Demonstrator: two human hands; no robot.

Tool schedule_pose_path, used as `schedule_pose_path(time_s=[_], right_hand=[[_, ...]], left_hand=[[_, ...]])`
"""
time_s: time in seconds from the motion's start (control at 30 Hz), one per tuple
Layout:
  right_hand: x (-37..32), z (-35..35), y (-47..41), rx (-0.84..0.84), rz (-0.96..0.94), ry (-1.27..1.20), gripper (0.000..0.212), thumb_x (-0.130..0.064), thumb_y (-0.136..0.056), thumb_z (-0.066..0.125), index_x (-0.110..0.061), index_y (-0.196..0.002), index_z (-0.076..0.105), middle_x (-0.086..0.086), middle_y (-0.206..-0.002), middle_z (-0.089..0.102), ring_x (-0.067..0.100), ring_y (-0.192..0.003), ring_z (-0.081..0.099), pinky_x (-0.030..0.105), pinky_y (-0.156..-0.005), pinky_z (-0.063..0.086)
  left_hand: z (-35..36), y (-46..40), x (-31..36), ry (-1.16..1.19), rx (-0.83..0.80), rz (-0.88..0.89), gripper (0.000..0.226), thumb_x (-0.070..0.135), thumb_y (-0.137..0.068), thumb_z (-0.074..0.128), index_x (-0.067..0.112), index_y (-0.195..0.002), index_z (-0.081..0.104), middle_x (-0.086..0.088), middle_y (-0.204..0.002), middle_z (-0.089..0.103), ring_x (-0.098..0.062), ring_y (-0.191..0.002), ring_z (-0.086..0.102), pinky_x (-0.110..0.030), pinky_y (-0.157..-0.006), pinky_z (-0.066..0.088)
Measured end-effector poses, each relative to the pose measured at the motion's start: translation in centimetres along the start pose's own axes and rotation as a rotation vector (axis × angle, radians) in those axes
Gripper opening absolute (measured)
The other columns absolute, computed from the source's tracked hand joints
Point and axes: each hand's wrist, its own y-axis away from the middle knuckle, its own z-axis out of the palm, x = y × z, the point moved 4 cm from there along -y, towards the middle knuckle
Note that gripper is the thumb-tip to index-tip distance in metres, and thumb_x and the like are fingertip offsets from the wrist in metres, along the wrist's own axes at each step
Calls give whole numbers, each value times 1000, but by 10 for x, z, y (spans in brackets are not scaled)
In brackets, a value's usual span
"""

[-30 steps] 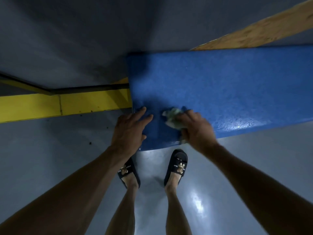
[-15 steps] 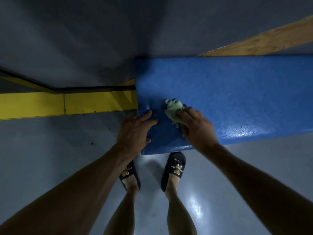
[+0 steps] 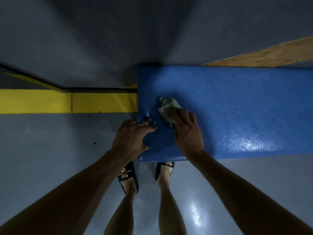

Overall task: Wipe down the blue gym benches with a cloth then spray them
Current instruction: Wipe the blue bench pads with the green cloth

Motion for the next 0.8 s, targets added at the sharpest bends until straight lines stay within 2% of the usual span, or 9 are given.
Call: schedule_pose_path(time_s=[0.1,0.23,0.3,0.37,0.43,0.53,0.67,0.73,0.8], right_hand=[[56,-22,-14,-84,-193,46,67,-2,-75,65,-18,-140,55,5,-138,52,35,-109,53,41,-87,54],[163,-59,-35,17,305,80,65,-10,-80,57,-18,-143,48,11,-146,43,42,-111,44,43,-94,45],[171,-54,-43,64,570,87,66,-7,-83,58,-18,-146,42,13,-149,39,45,-113,42,41,-93,38],[142,-38,-53,103,659,80,67,-3,-86,51,-16,-150,38,14,-155,33,44,-115,42,40,-92,36],[91,-17,-62,141,507,35,66,0,-84,42,-13,-150,40,17,-156,34,44,-112,45,39,-93,36],[17,6,-65,53,141,19,65,-1,-88,49,-17,-150,39,11,-157,34,40,-115,45,42,-90,45],[38,-5,-81,-53,-310,83,54,-12,-95,57,-19,-147,45,5,-155,39,34,-117,49,44,-84,49],[91,-18,-89,-64,-236,78,55,-7,-94,55,-27,-144,48,2,-154,42,33,-122,50,44,-92,48],[142,-40,-94,-26,6,121,56,-8,-92,47,-27,-144,48,3,-151,44,36,-117,48,42,-89,48]], left_hand=[[-2,-2,0,32,12,-47,74,35,-62,86,35,-130,58,9,-147,48,-25,-106,62,-37,-98,45],[0,-4,1,23,-48,-65,74,39,-70,83,38,-136,51,13,-151,42,-25,-114,56,-40,-105,41],[1,-4,1,33,-46,-77,73,38,-72,82,38,-138,49,14,-152,40,-24,-117,54,-38,-106,40],[1,-4,1,46,-27,-92,73,36,-71,83,38,-137,51,15,-150,42,-22,-115,54,-36,-104,40],[0,-4,4,45,6,-94,73,33,-67,86,37,-133,55,14,-147,46,-23,-108,57,-37,-98,43],[-3,-4,5,38,39,-92,72,30,-60,90,35,-126,61,10,-140,55,-25,-96,62,-38,-92,48],[-2,-5,7,28,35,-67,71,31,-60,90,33,-125,62,9,-140,55,-25,-95,64,-40,-93,48],[-3,-5,7,33,44,-81,70,32,-64,88,35,-128,59,11,-143,52,-23,-101,62,-39,-97,46],[-3,-3,8,46,75,-78,72,29,-59,91,33,-124,62,9,-139,56,-23,-97,64,-39,-92,50]])
